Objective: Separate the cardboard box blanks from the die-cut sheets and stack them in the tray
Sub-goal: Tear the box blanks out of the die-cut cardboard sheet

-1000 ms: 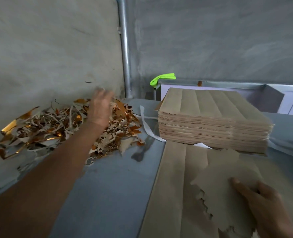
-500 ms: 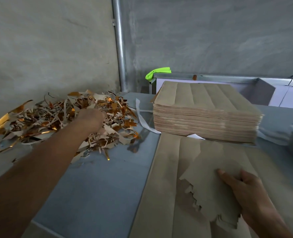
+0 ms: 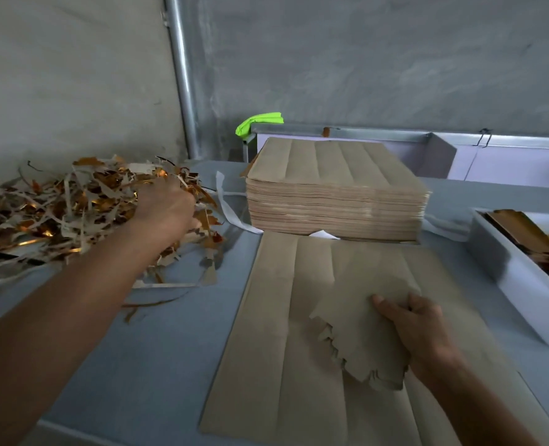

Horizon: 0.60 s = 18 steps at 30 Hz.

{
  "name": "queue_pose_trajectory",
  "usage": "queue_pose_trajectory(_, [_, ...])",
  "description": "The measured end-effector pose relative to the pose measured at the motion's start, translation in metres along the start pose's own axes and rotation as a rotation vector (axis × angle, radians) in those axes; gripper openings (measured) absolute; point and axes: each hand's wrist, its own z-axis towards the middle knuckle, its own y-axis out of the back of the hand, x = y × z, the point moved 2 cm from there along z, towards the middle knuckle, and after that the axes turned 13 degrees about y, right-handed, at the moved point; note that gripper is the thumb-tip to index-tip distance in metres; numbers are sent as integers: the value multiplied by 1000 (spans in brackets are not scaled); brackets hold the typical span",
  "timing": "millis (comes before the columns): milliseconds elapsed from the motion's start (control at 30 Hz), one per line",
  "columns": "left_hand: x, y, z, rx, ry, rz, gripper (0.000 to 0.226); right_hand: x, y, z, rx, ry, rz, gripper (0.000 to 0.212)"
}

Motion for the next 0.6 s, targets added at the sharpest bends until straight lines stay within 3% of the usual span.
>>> queue_pose_trajectory(67, [-7,9,-2,-252,-1,14,47,-1,3,0,-6,13,15,4])
queue_pose_trajectory(167, [-38,9,-19,-280,-187,-352,50,-1,5,2,-19,44,4,4])
queue_pose_trajectory(233, [-69,2,-41,-67,-286,-757,50,2,3,2,47,93,-15,6])
queue_pose_trajectory(300, [-105,-12,-66,352,-262,-1103,59,7,-1,1,128,162,-14,12])
queue_pose_trajectory(367, [-139,-27,-92,709,-187,-1298,73,14,-4,0,192,225,-13,17])
queue_pose_trajectory(433, [-163,-38,-109,956,-128,-1460,72,19,-8,-1,243,277,-20,20])
queue_pose_trajectory(500, [-179,-41,-121,1058,-88,-1617,51,22,-8,-3,207,319,23,23])
queue_pose_trajectory(600, [-193,-44,-131,984,-80,-1736,32,23,-4,-2,83,348,52,27])
